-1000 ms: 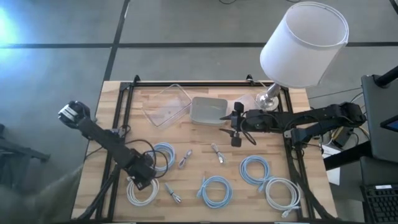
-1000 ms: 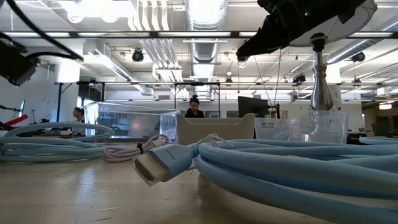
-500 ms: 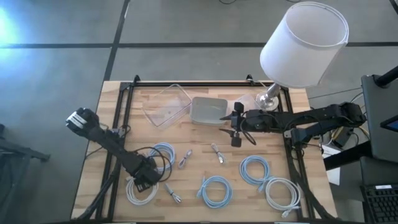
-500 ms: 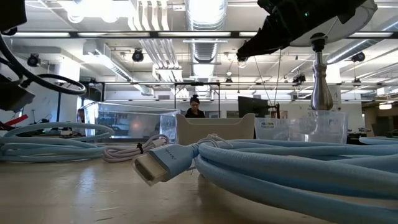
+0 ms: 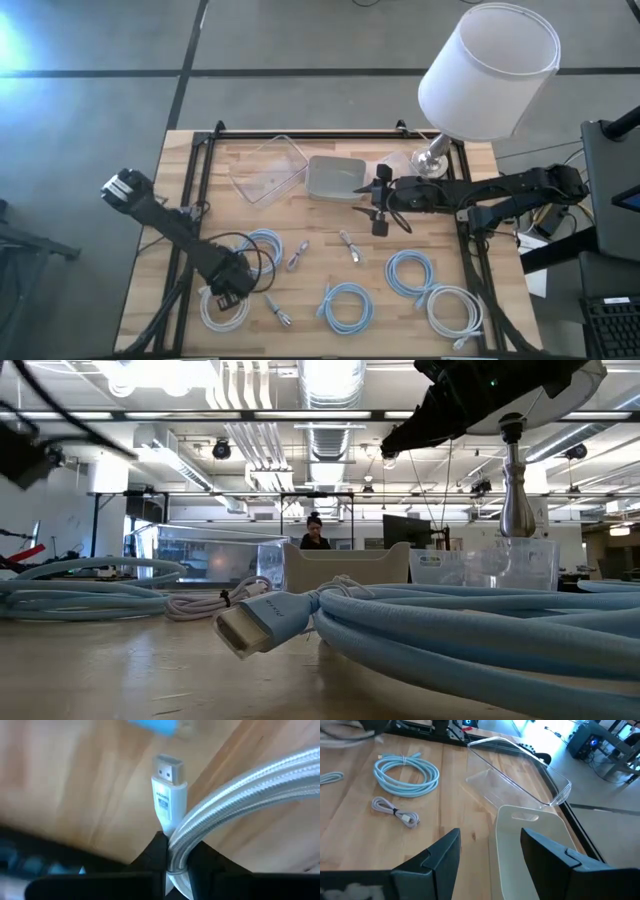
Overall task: Pick & Place USB Port
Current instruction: Put the left white HDMI cable into the left transparent bin
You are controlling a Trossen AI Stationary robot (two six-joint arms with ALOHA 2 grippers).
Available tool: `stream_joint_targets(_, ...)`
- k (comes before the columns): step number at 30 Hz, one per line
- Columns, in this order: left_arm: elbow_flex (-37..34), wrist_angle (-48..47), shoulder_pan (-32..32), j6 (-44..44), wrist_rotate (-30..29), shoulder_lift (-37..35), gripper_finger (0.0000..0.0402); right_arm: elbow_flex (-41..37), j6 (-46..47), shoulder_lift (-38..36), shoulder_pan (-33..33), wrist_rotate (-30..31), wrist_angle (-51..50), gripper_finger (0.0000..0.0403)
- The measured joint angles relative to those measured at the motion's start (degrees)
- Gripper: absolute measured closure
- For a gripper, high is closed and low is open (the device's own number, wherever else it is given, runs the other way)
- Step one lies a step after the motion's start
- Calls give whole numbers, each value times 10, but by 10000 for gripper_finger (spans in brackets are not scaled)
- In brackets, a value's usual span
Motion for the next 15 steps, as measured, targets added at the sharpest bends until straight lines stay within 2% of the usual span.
stream_joint_targets(3,54,-91,0,-25,-27,-19,356,0,1,0,0,0,0,197)
stream_joint_targets(6,113,-184,0,-26,-112,-27,356,0,0,0,0,0,0,197)
stream_joint_targets(8,151,-226,0,-11,-210,-29,356,0,2,0,0,0,0,197)
stream_joint_targets(12,209,-265,1,32,-461,-29,340,0,2,0,0,0,0,197)
stream_joint_targets(15,233,-269,9,78,-600,-30,331,0,2,0,0,0,1,197)
